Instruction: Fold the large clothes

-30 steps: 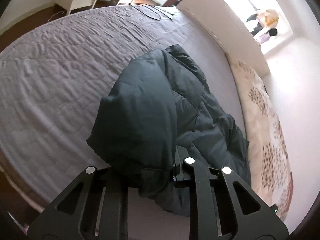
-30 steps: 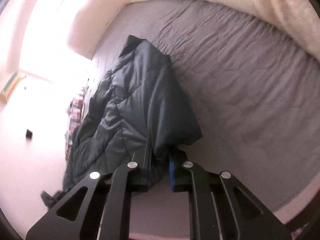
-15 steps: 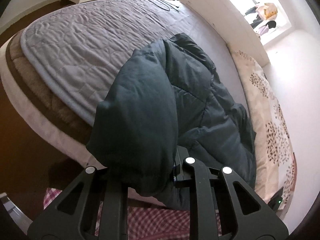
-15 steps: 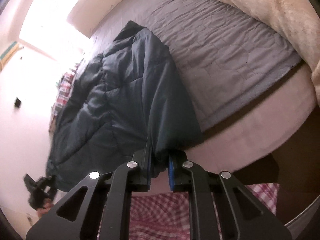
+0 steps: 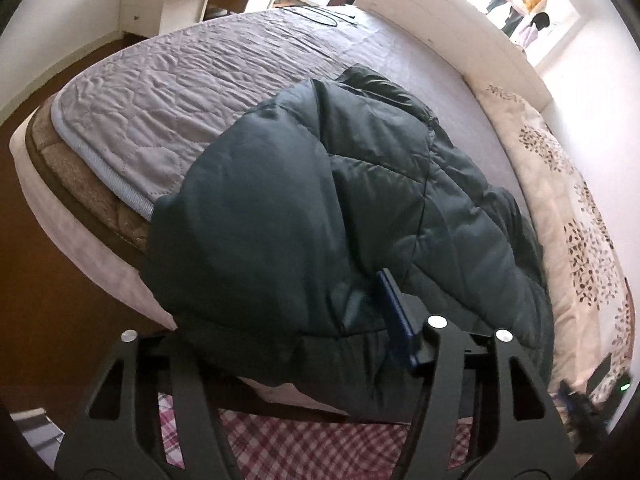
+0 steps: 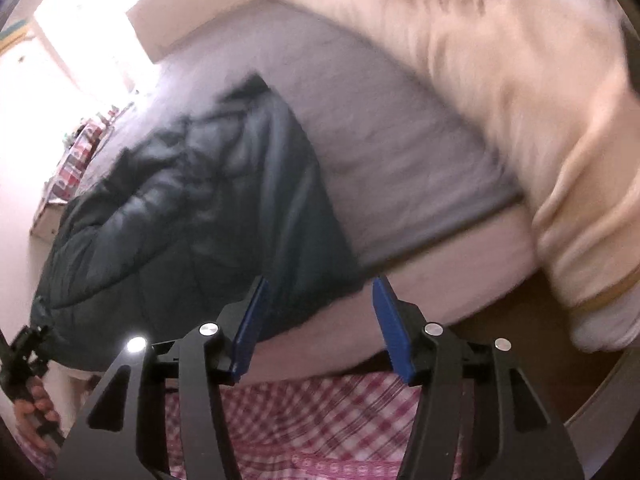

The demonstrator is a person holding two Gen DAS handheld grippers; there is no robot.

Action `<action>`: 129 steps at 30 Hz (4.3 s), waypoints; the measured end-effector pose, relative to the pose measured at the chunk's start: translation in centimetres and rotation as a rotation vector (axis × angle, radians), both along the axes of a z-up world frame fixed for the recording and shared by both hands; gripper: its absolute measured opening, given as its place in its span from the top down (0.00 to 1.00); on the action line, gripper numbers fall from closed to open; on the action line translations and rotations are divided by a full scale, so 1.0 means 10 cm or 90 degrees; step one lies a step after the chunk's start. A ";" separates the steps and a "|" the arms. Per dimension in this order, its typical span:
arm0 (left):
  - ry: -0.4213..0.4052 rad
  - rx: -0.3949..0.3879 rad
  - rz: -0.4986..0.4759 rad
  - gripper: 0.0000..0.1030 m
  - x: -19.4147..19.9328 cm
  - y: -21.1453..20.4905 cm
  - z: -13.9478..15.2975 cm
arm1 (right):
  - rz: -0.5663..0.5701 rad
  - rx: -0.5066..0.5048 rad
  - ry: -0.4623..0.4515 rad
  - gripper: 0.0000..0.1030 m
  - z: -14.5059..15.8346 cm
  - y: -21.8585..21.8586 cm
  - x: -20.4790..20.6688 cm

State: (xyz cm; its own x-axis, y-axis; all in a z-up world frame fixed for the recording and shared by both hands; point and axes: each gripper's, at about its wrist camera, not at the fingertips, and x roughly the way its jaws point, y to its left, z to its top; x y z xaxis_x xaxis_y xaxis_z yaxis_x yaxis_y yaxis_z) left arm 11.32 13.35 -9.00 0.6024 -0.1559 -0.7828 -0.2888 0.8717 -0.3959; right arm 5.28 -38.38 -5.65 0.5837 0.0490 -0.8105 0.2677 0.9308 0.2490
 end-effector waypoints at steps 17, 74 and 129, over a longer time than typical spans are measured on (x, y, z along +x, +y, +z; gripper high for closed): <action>-0.014 -0.004 -0.001 0.34 -0.02 -0.02 -0.03 | 0.222 -0.041 0.032 0.94 0.00 2.03 2.46; 0.040 0.036 0.013 0.23 0.02 -0.18 0.07 | 0.392 0.035 0.202 1.00 -0.72 2.24 0.50; -0.110 0.075 -0.019 0.83 -0.21 -0.47 0.80 | 0.379 0.047 0.090 0.97 -0.66 2.20 1.01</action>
